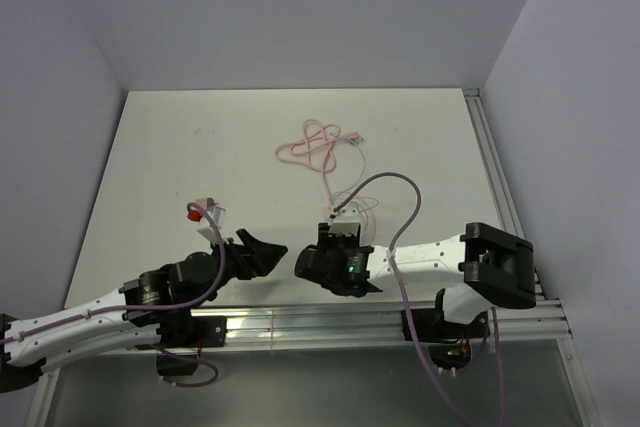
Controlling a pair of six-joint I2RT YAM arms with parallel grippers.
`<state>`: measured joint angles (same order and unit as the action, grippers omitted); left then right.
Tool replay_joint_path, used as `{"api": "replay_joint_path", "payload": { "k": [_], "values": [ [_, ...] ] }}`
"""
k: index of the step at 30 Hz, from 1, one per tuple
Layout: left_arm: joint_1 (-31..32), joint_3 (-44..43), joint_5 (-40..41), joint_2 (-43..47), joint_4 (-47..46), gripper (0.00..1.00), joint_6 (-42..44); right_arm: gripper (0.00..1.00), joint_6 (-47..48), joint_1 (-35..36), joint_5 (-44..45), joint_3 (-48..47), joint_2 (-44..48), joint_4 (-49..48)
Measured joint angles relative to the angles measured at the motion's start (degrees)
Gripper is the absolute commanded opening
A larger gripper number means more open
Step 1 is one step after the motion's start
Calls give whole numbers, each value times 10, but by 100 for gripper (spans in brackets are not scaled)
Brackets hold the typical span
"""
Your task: Insert the plug
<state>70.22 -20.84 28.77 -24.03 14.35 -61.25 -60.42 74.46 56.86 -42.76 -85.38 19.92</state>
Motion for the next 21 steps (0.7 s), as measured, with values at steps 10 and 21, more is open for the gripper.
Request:
{"api": "replay_joint_path", "payload": {
  "k": [10, 21],
  "values": [
    [0, 1, 0, 9, 1, 88, -1, 0, -7, 21, 55, -12, -35, 8],
    [0, 9, 0, 9, -2, 88, -2, 0, 1, 22, 58, -3, -30, -8]
  ]
}}
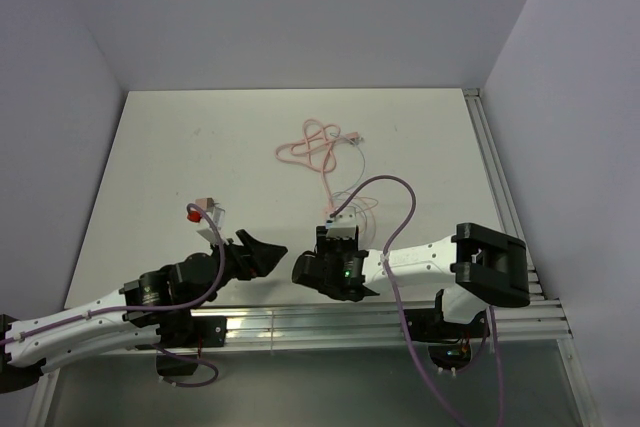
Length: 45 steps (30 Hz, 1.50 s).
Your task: Insert the plug
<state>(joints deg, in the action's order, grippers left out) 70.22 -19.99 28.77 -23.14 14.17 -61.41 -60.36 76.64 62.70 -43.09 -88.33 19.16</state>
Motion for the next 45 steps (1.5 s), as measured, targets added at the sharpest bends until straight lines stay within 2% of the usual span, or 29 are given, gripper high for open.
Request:
{"api": "replay_joint_path", "payload": {
  "k": [18, 31, 45],
  "values": [
    [0, 0, 0, -12, -2, 88, 0, 0, 16, 6, 22, -4, -16, -10],
    [0, 0, 0, -16, -2, 88, 0, 0, 35, 6, 42, 13, -22, -60],
    [0, 1, 0, -6, 0, 88, -6, 0, 7, 3, 34, 37, -33, -95]
  ]
}}
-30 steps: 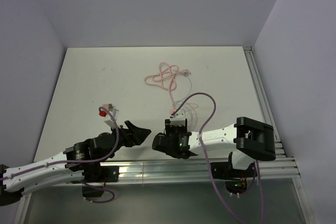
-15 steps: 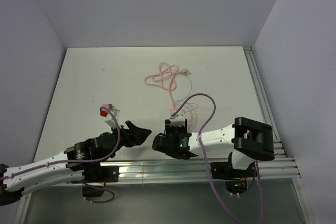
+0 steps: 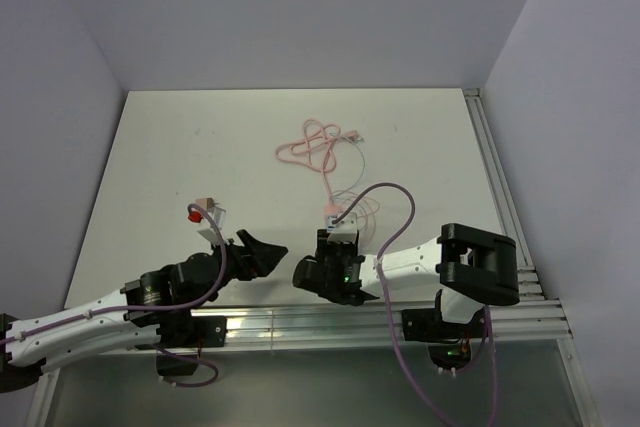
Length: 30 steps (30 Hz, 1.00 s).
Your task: Insert the plug
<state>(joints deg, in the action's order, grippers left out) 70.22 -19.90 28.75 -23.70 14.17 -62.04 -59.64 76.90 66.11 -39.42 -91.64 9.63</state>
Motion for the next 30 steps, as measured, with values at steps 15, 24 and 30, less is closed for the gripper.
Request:
{"api": "replay_joint_path", "payload": {
  "k": [15, 24, 30],
  "values": [
    [0, 1, 0, 7, 2, 88, -4, 0, -53, 36, 24, -2, -19, 34],
    [0, 1, -1, 7, 2, 88, -7, 0, -68, 50, 66, -7, -45, 37],
    [0, 2, -4, 7, -2, 88, -8, 20, -65, 50, 39, -10, -22, 59]
  ]
}}
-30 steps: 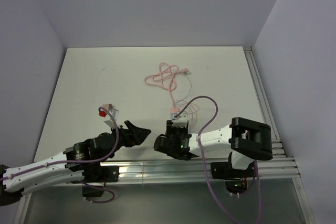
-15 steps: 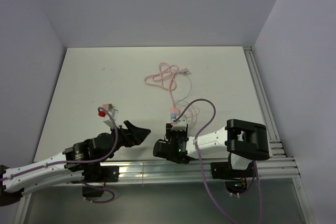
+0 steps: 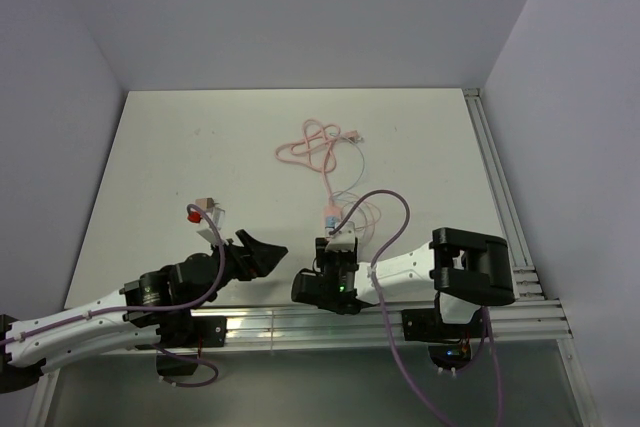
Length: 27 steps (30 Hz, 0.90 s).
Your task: Insert the plug
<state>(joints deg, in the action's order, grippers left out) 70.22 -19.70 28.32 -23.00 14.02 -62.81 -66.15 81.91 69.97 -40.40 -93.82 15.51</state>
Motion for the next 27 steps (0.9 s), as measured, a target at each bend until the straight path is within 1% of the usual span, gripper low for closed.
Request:
{"api": "replay_joint_path", "payload": {
  "k": [1, 2, 3, 4, 6, 9, 13, 16, 17, 19, 23, 25, 27],
  "values": [
    [0, 1, 0, -1, 0, 88, 0, 44, 3, 0, -7, -2, 4, 6],
    [0, 2, 0, -2, 0, 88, 0, 53, 5, 0, -13, -3, 8, 10],
    [0, 2, 0, -4, 0, 89, 0, 67, 7, 0, -23, -4, 15, 17],
    [0, 2, 0, -5, 0, 89, 0, 71, 11, 0, -34, -5, 21, 23],
    [0, 2, 0, -7, 0, 89, 0, 77, 20, 7, -100, -5, 35, 43],
    [0, 2, 0, -8, 0, 90, 0, 80, 36, 23, -164, -5, 51, 67],
    [0, 2, 0, -8, 2, 90, -1, 81, 58, 25, -217, -5, 92, 77],
    [0, 2, 4, -8, 8, 92, -7, 80, 78, 25, -252, -4, 139, 76],
    [0, 1, 8, -9, 14, 95, -12, 80, 88, 27, -265, -3, 163, 74],
    [0, -6, 17, -17, 30, 96, -19, 80, 107, 32, -291, 4, 207, 56],
    [-3, -51, 33, -75, 83, 100, -26, 79, 159, 42, -367, 40, 334, 12],
    [-14, -80, 32, -107, 101, 99, -23, 79, 168, 44, -382, 43, 388, 12],
    [-41, -106, 22, -133, 109, 100, -12, 79, 167, 44, -377, 38, 430, 26]
  ]
}}
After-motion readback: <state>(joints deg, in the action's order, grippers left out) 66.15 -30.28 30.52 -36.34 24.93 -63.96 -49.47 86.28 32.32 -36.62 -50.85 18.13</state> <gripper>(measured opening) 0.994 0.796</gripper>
